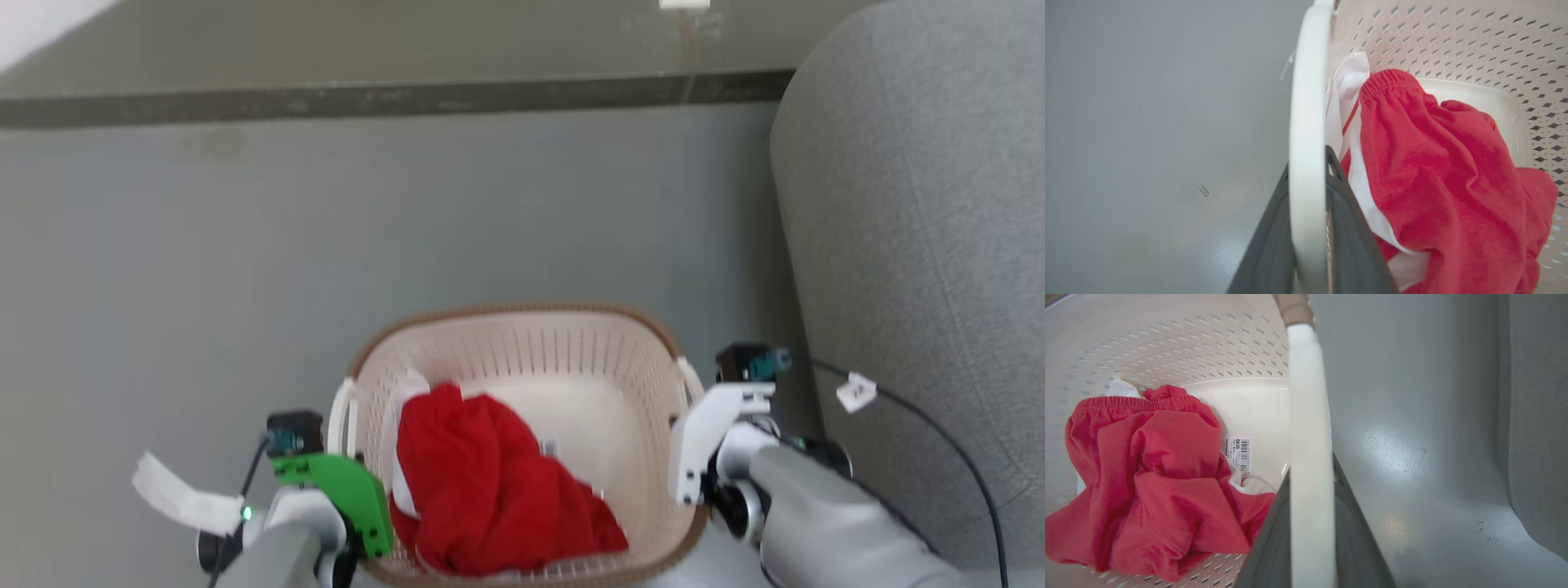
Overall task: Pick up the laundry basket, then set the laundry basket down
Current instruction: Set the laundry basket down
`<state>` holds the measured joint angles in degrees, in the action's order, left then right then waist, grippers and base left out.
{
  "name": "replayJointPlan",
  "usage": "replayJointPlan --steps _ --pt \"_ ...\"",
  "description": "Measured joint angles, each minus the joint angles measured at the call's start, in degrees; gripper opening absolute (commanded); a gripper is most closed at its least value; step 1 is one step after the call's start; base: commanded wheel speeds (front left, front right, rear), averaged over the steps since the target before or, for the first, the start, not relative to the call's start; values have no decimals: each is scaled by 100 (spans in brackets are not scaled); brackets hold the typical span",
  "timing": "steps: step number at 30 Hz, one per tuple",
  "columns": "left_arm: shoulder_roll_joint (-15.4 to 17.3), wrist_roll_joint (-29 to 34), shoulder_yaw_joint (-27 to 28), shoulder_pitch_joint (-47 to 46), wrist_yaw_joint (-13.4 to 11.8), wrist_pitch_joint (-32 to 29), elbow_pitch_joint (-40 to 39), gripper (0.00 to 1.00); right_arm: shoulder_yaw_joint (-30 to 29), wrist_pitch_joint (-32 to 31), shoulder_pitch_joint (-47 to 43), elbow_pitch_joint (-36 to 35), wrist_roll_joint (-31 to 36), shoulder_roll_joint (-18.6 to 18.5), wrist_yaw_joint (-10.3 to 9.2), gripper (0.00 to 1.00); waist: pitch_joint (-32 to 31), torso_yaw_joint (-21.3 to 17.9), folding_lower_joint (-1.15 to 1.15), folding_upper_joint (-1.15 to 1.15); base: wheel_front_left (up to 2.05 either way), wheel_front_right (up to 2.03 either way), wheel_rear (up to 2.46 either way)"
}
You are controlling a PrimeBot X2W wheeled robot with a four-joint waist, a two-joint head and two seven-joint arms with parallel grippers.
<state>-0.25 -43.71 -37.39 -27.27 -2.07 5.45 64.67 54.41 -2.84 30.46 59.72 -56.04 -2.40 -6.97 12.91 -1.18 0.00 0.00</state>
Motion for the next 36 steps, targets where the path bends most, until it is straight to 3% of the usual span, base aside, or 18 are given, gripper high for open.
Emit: replayJointPlan --steps 22,36 --pt "119 213 55 -1635 -172 397 -174 0 -224 392 1828 172 2 -35 -19 0 1706 7 0 0 0 0 0" --pt "119 301 92 -2299 -232 578 -210 0 -307 730 2458 334 47 -47 -19 0 2851 29 1 0 0 0 0"
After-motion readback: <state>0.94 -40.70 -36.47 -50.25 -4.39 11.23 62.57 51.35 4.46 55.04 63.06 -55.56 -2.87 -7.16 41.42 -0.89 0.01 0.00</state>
